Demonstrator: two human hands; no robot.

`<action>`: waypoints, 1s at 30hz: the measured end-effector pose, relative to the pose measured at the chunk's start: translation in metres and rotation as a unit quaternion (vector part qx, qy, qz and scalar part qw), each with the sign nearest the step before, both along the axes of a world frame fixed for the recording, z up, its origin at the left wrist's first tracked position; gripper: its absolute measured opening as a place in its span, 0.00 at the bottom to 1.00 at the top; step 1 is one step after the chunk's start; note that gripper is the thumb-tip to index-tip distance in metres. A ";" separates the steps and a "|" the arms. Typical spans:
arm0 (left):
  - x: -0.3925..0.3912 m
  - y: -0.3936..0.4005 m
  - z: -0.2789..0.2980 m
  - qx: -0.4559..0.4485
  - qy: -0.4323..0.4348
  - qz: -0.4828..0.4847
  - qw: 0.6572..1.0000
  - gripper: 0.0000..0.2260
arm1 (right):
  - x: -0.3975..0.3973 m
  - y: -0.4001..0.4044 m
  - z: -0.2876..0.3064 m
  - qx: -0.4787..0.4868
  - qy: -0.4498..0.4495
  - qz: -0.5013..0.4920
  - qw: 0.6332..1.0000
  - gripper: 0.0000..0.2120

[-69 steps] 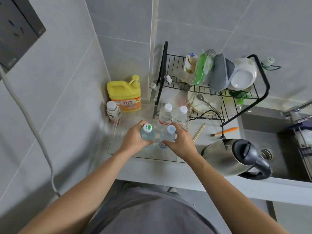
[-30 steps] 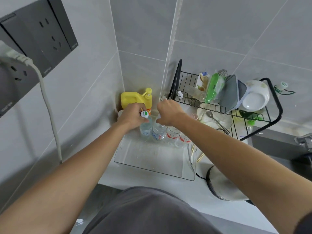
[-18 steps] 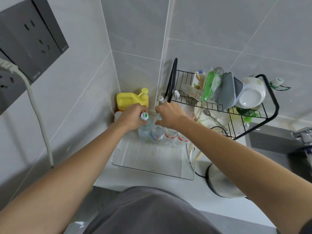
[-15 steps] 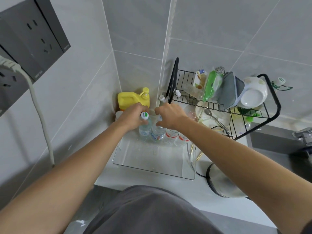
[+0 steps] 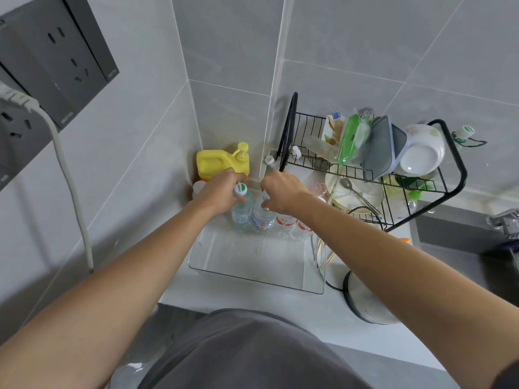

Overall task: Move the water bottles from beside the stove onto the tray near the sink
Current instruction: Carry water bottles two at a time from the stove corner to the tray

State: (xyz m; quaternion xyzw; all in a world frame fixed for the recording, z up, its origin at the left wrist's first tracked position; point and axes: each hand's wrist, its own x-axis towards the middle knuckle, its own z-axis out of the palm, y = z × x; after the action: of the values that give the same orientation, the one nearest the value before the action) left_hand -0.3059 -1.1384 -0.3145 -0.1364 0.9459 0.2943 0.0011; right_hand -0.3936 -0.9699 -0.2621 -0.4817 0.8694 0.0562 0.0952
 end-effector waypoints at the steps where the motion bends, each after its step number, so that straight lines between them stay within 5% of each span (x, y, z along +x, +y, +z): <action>1: 0.000 0.000 0.000 -0.001 0.000 0.001 1.000 0.14 | 0.000 0.000 0.000 -0.001 0.000 -0.001 1.000 0.21; 9: 0.008 0.003 -0.003 0.001 -0.002 0.010 1.000 0.16 | 0.001 0.005 -0.009 -0.024 -0.010 -0.008 1.000 0.20; 16: 0.027 0.019 -0.006 -0.007 0.024 0.053 0.998 0.28 | 0.000 0.023 -0.019 -0.080 -0.030 0.003 0.996 0.23; 25: 0.049 0.045 0.007 -0.039 0.062 0.096 0.993 0.26 | -0.001 0.036 -0.020 -0.106 -0.004 0.013 0.994 0.22; 30: 0.046 0.051 0.011 -0.057 0.009 0.095 0.994 0.23 | -0.002 0.026 -0.012 -0.062 0.010 0.019 0.998 0.24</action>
State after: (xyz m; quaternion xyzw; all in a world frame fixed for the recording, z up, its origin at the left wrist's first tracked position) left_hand -0.2602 -1.0872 -0.3030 -0.2226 0.9441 0.2395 -0.0428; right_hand -0.3956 -0.9444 -0.2742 -0.5025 0.8628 0.0085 0.0553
